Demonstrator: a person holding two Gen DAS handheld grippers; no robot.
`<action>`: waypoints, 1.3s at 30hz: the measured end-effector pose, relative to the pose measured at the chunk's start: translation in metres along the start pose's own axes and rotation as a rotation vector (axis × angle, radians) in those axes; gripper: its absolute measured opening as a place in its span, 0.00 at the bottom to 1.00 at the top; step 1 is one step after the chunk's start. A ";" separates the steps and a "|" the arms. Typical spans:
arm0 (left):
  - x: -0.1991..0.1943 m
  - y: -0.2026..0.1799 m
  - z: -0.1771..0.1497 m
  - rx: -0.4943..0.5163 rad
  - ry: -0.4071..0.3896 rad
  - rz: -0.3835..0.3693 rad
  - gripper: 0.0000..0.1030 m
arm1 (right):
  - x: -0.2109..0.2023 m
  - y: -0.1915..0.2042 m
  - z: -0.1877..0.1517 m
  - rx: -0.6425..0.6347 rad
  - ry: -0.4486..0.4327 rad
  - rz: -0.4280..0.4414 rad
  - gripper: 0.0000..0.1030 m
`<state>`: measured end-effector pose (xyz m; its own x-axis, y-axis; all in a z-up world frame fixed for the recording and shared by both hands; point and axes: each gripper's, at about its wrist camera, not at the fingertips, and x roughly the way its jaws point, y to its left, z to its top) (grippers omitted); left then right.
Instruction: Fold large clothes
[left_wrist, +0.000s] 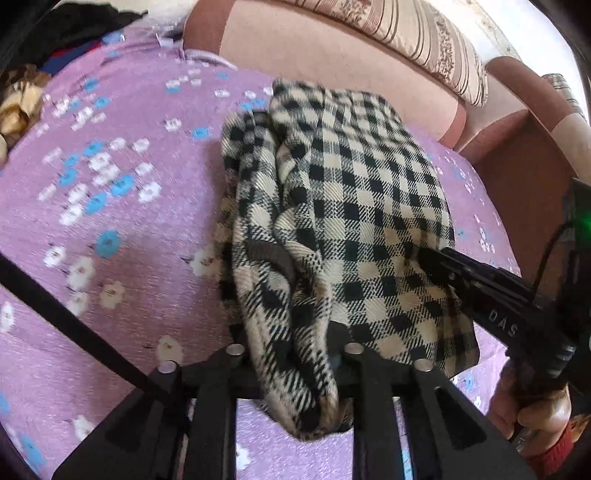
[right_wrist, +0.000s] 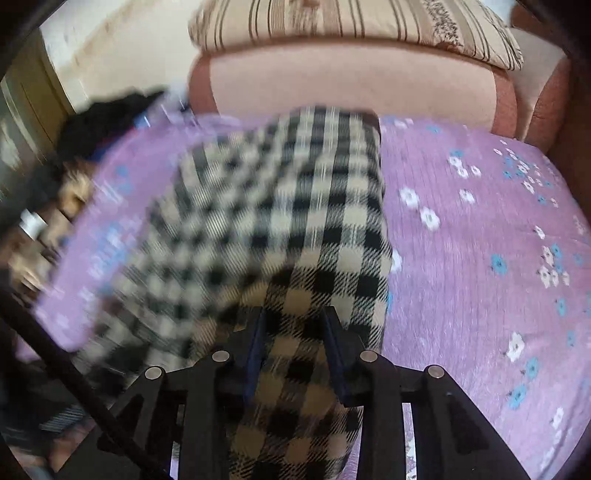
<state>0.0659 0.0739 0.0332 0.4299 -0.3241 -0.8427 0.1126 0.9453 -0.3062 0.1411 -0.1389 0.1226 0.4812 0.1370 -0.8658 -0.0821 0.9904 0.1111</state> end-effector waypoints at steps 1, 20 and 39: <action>-0.008 -0.001 0.000 0.016 -0.025 0.020 0.25 | -0.002 0.007 -0.001 -0.014 -0.010 -0.017 0.33; -0.128 -0.185 -0.076 0.559 -0.386 0.221 0.76 | -0.111 -0.054 -0.069 0.047 -0.068 -0.386 0.56; -0.184 -0.018 -0.039 0.045 -0.662 0.406 0.98 | -0.090 0.023 -0.054 -0.045 -0.040 -0.145 0.56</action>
<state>-0.0498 0.1155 0.1766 0.8893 0.1240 -0.4403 -0.1383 0.9904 -0.0004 0.0486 -0.1292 0.1766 0.5255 -0.0064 -0.8508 -0.0473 0.9982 -0.0367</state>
